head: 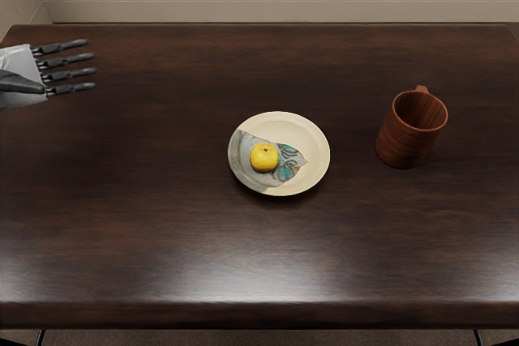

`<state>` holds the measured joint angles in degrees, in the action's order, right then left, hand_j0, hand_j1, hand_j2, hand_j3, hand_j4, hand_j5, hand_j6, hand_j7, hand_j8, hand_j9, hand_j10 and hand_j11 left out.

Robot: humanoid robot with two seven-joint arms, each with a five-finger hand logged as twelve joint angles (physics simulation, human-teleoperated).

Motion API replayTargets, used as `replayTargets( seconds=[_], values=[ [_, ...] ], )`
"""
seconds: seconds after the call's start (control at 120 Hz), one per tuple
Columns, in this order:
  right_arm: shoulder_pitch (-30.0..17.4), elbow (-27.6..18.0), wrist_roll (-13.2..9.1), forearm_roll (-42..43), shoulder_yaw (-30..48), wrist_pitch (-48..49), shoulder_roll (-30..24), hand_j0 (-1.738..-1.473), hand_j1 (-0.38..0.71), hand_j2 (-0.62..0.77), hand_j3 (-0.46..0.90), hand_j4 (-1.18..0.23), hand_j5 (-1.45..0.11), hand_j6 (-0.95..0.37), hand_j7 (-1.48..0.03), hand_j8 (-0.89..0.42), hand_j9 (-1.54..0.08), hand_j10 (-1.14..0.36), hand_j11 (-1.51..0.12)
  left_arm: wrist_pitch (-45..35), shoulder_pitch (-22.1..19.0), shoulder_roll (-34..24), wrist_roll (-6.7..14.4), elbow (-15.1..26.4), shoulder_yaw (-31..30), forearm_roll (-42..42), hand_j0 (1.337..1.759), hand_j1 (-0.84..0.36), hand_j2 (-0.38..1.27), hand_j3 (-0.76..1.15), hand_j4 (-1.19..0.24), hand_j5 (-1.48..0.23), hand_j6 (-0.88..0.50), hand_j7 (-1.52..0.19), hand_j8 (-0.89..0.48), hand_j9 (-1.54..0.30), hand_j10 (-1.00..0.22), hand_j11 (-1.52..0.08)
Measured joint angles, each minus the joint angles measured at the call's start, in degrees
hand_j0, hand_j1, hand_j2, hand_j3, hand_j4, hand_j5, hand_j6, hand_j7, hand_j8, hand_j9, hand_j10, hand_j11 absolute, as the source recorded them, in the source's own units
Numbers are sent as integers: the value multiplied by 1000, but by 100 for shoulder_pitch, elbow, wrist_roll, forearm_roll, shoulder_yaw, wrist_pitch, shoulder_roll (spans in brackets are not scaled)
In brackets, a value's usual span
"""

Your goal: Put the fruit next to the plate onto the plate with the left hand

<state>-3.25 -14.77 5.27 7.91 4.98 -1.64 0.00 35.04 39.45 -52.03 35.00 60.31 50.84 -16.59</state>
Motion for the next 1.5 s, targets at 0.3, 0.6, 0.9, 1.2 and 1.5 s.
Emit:
replayTargets(
  seconds=[0.3,0.6,0.9,1.2,1.5],
  values=[
    [0,-7,0,0,3,5,0,-1658,-331,-3,0,-15,-20,-15,-20,-15,-20,-15,-20,0,1,0,0,-192,2,-1,1658,342,1,0,-2,-6,-1,-7,-1,-7,-2,-7],
    [0,-9,0,0,3,6,0,-1658,-331,-3,0,-15,-20,-15,-20,-15,-20,-15,-20,0,1,0,0,-203,3,-1,1658,342,1,0,-1,-6,-1,-7,-1,-7,-2,-7],
    [0,-9,0,0,3,6,0,-1658,-331,-3,0,-15,-20,-15,-20,-15,-20,-15,-20,0,1,0,0,-204,3,-1,1658,342,1,0,-1,-6,0,-7,-1,-7,-2,-7],
    [0,-9,0,0,3,6,0,-1658,-331,-3,0,-15,-20,-15,-20,-15,-20,-15,-20,0,1,0,0,-204,3,-1,1658,342,1,0,-1,-6,0,-7,-1,-7,-2,-7],
    [0,-9,0,0,3,6,0,-1658,-331,-3,0,-15,-20,-15,-20,-15,-20,-15,-20,0,1,0,0,-204,3,-1,1658,342,1,0,-1,-6,0,-7,-1,-7,-2,-7]
  ],
)
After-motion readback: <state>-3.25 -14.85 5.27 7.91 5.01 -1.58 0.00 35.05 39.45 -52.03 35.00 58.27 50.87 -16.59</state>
